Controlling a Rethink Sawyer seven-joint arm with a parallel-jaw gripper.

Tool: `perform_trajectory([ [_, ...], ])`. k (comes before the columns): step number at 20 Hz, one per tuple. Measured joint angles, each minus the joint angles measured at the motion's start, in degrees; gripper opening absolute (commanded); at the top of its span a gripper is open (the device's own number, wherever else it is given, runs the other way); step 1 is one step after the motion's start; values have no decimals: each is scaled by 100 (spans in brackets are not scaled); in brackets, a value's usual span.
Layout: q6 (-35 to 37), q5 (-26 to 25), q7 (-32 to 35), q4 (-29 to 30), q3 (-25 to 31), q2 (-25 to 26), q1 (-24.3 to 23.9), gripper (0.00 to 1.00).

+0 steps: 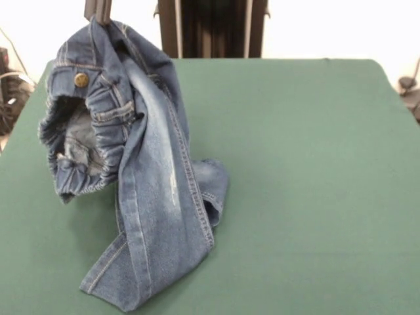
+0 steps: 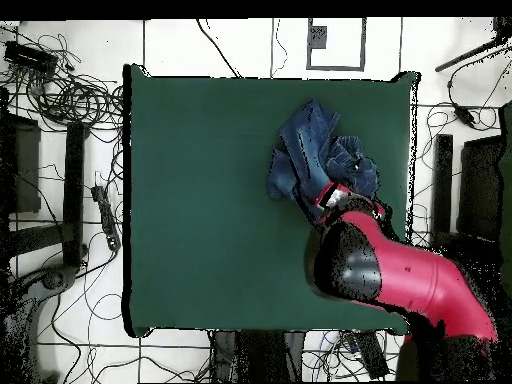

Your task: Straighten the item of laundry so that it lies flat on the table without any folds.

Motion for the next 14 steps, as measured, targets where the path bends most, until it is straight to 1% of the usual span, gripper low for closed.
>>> perform_trajectory([
  [5,-326,-163,0,355,1,90,-22,0],
  [12,-333,-417,0,685,1,25,-122,0],
  [14,-407,-632,0,813,2,-4,-267,0],
])
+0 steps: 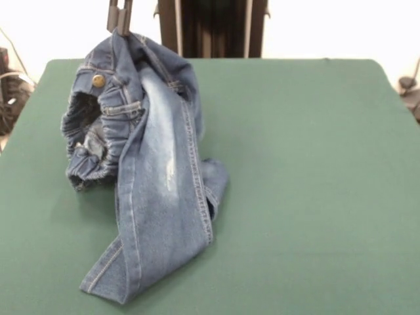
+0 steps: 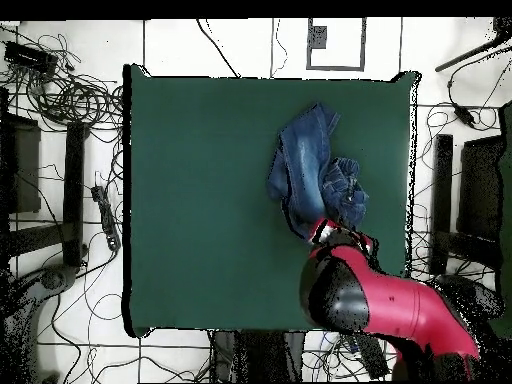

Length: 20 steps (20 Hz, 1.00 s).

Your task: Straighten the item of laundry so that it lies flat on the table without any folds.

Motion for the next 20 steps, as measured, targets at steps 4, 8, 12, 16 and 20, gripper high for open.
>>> perform_trajectory([
  [4,-136,-265,0,82,2,3,-179,0],
  [8,-365,-708,0,198,12,2,-594,0],
  [12,-519,-1233,0,306,51,22,-1102,0],
  [16,-528,-1551,0,384,111,25,-1387,0],
  [20,-529,-1809,0,414,121,29,-1442,0],
])
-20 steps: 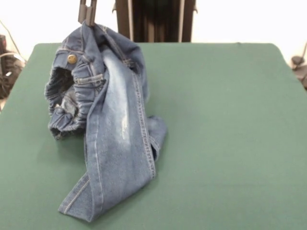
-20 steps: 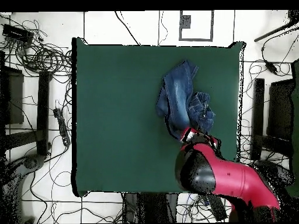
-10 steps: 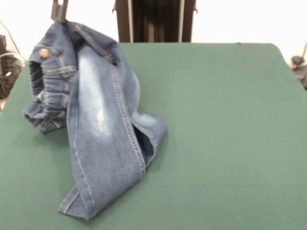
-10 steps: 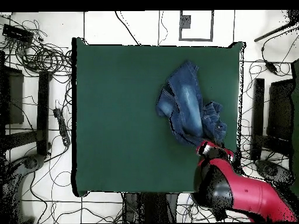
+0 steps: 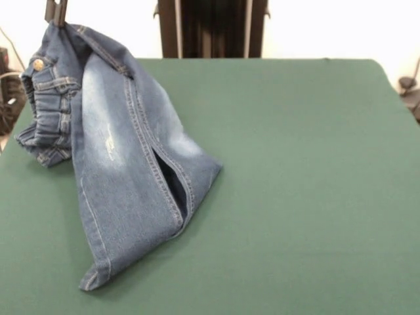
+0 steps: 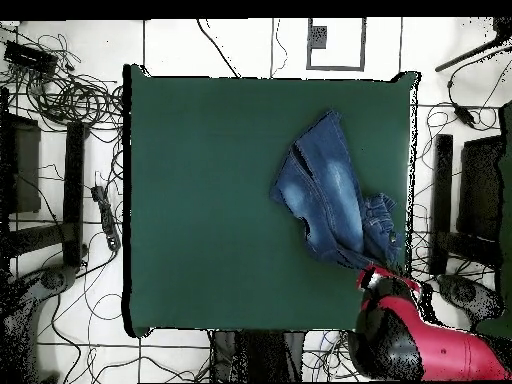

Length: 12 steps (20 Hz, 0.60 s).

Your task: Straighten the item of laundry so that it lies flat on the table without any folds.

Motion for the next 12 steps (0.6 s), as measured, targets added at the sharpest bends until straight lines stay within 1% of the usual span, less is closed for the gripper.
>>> perform_trajectory([
  [3,-1,-147,0,7,13,-1,28,0],
  [12,-2,-328,0,38,65,-3,12,0],
])
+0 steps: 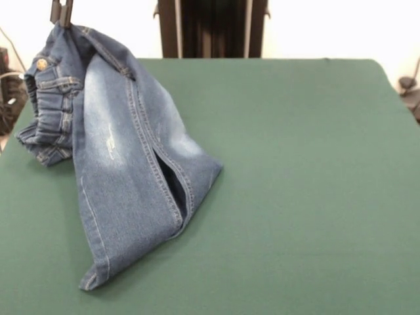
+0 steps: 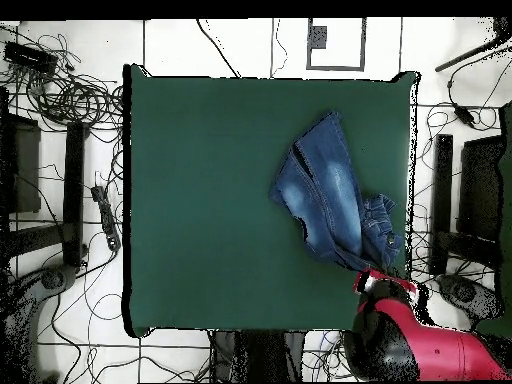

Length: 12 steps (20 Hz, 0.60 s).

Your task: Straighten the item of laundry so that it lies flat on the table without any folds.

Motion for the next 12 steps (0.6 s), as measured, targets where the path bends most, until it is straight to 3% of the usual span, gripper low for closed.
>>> perform_trajectory([
  [12,1,-20,0,456,638,-354,-690,0],
])
